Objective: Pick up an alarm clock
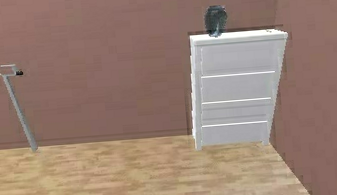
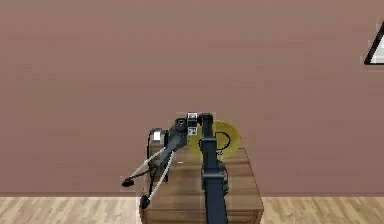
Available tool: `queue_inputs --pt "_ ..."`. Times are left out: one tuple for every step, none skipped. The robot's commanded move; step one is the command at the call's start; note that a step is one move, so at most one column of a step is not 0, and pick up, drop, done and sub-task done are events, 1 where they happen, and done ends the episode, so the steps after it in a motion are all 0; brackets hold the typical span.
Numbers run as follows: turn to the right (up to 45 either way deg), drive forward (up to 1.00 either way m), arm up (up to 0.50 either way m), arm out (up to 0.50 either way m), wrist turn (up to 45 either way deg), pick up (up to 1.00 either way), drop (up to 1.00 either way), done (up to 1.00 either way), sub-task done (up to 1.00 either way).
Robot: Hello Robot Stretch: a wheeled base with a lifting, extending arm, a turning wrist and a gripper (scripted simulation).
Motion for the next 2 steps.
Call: queue_inputs --pt "0.0 0.0 0.0 0.0 45.0 0.0 0.0 0.0 0.0" --pt "0.0 0.0 0.0 0.0 45.0 0.0 0.0 0.0 0.0"
